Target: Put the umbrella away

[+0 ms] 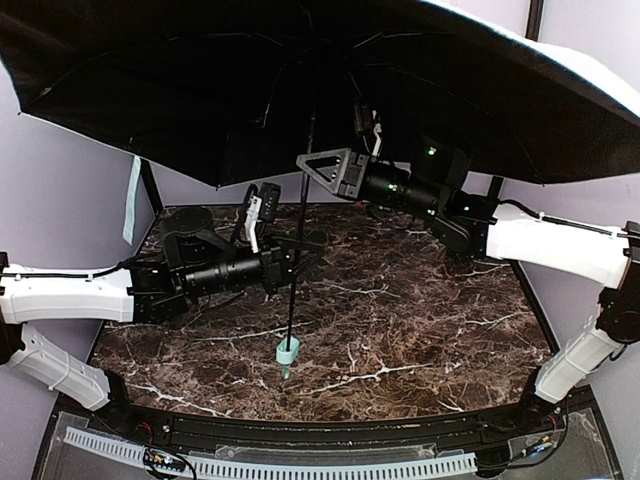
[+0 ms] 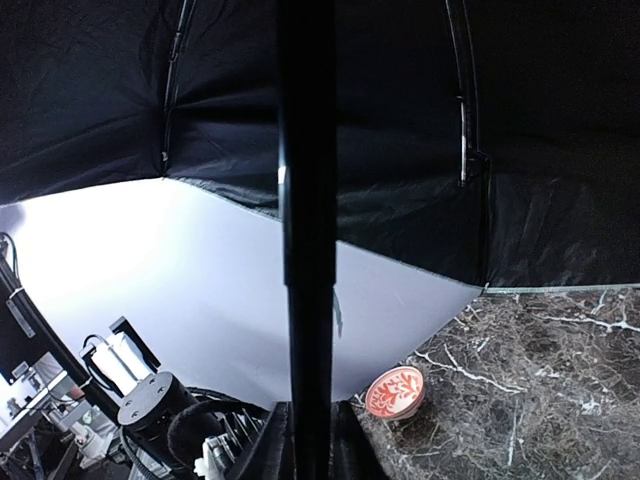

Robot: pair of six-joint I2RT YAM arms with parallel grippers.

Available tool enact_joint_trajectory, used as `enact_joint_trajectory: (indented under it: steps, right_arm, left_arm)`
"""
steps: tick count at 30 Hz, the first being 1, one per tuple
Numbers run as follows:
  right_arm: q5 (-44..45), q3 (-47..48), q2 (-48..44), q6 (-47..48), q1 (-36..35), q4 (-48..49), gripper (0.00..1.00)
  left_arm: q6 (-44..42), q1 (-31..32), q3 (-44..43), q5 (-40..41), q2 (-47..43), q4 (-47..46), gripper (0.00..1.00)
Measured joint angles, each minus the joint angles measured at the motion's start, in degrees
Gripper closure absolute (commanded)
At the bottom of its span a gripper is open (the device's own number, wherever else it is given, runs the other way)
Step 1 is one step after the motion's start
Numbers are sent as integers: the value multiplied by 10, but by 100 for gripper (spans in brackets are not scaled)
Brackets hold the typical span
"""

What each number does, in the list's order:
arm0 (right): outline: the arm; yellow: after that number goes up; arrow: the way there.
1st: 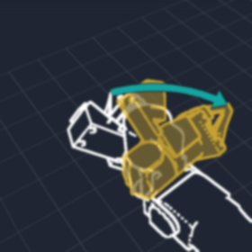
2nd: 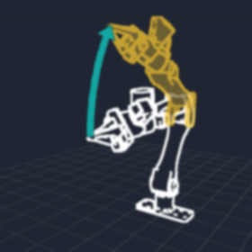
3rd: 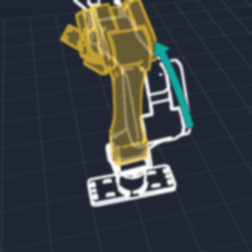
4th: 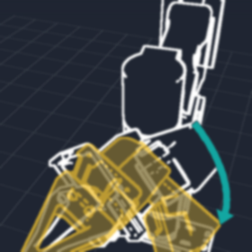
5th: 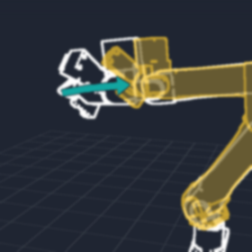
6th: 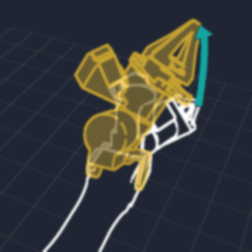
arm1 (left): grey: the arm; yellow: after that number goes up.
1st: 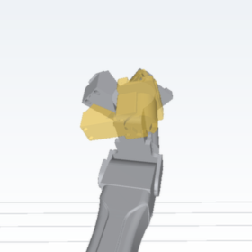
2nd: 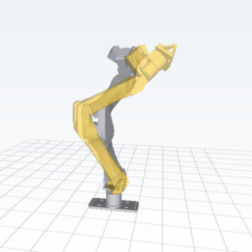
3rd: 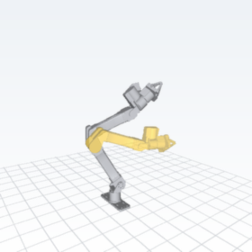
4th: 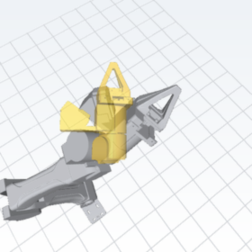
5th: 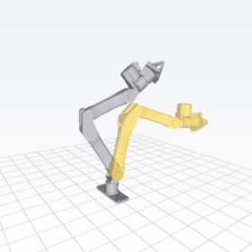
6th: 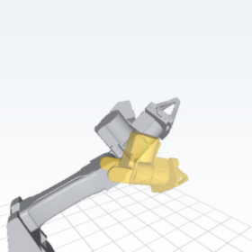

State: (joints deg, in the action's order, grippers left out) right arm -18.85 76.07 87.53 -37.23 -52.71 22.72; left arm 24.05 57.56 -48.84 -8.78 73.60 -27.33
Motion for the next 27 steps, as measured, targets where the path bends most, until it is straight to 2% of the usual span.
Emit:
enact_joint_trajectory:
  steps: [2,3,9,13,20,24,27]
  right_arm:
    - [2,0,-1,-7,0,5,46]
    - [7,1,-1,-8,0,11,42]
    - [60,51,8,-13,10,18,33]
    - [90,82,23,-10,19,37,36]
    - [158,69,31,-30,42,114,38]
    - [181,73,52,-35,44,149,48]
    - [192,75,68,-39,44,155,50]
  left_arm:
    - [5,0,-1,-9,2,-3,100]
    - [8,0,-1,-12,5,-3,100]
    - [19,0,2,-15,17,-9,100]
    - [16,0,2,-17,17,-14,100]
    - [19,-2,2,-29,17,-18,100]
    - [25,-2,2,-37,18,-29,100]
    - [26,-2,2,-41,18,-31,100]
